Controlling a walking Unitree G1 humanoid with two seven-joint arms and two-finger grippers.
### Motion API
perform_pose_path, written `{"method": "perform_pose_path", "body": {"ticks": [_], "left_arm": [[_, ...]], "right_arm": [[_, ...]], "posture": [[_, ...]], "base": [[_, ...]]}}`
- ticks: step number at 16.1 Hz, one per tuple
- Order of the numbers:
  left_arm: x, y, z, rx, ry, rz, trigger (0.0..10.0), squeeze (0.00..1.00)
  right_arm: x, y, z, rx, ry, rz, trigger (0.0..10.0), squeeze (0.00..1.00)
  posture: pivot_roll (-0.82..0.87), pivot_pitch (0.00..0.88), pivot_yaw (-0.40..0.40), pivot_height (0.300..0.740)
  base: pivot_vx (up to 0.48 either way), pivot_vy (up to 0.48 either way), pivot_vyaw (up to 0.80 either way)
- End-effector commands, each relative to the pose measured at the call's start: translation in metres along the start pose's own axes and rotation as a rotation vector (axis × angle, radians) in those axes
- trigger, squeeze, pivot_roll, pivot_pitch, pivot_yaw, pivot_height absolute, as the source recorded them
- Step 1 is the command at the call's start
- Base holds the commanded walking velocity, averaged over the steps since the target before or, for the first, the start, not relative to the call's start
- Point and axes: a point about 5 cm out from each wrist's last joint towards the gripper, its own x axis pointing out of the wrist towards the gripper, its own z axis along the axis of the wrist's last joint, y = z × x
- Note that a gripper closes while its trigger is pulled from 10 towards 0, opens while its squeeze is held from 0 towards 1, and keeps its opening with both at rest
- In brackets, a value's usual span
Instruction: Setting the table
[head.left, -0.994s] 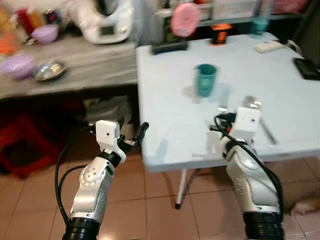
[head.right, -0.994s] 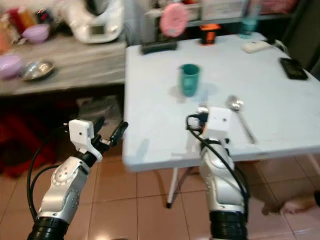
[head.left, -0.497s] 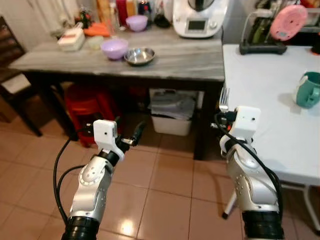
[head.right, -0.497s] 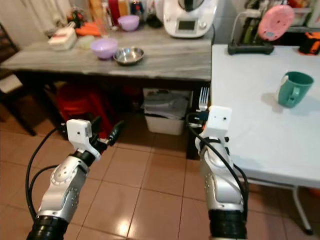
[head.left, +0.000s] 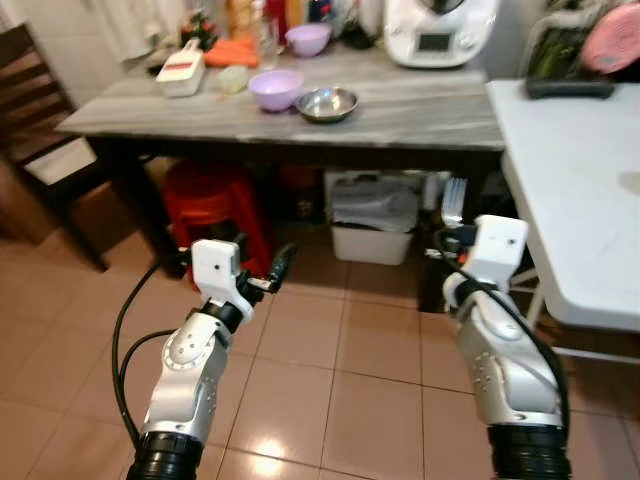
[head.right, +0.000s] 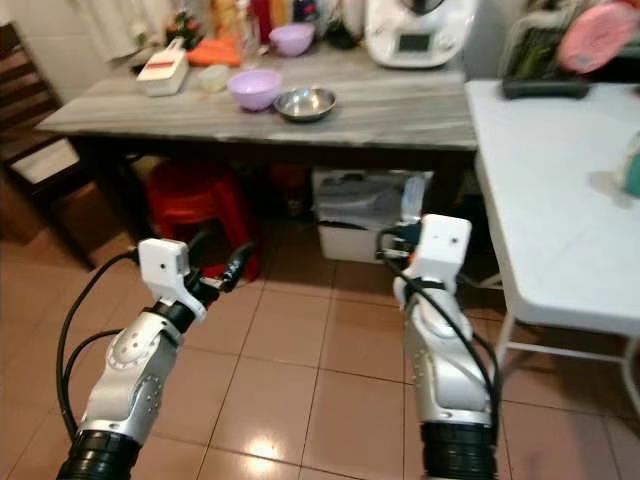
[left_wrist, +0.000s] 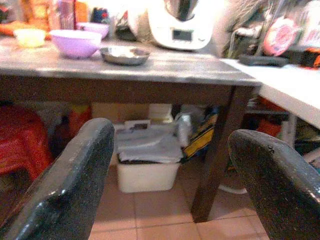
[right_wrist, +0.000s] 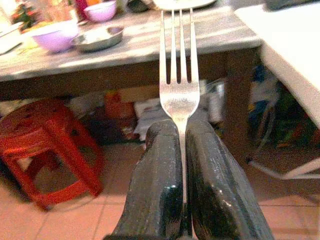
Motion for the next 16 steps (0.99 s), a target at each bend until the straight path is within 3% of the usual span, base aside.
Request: {"method": "perform_pose_path", "body": {"ticks": [1,6,8,16], "left_arm": [[-0.0049,0.0117,0.0024,0.03,-0.002,0.029,10.0,0.0],[-0.0076,0.0132,0.0045,0.043,-0.014,0.019,10.0,0.0],[-0.0092,0.014,0.0043,0.033,-0.018,0.024,10.0,0.0],[-0.0093,0.0118,0.0052,0.025,-0.031,0.015,10.0,0.0]], "right_arm": [[0.0003,0.0127,0.0042,0.017,-0.018,0.04,10.0,0.0],[-0.0014,0.0147,0.0041,0.002,-0.031,0.065,10.0,0.0],[-0.006,0.0196,0.0099,-0.043,-0.085,0.117,10.0,0.0],[-0.0081,0.0201,0.0075,-0.058,-0.088,0.13,10.0,0.0]], "posture": [[-0.06,0.037,0.052,0.74],[-0.05,0.037,0.053,0.74],[-0.05,0.037,0.053,0.74],[-0.05,0.029,0.045,0.74]], "base": [[0.0,0.0,0.0],[0.0,0.0,0.0],[0.289,0.0,0.0],[0.371,0.0,0.0]]}}
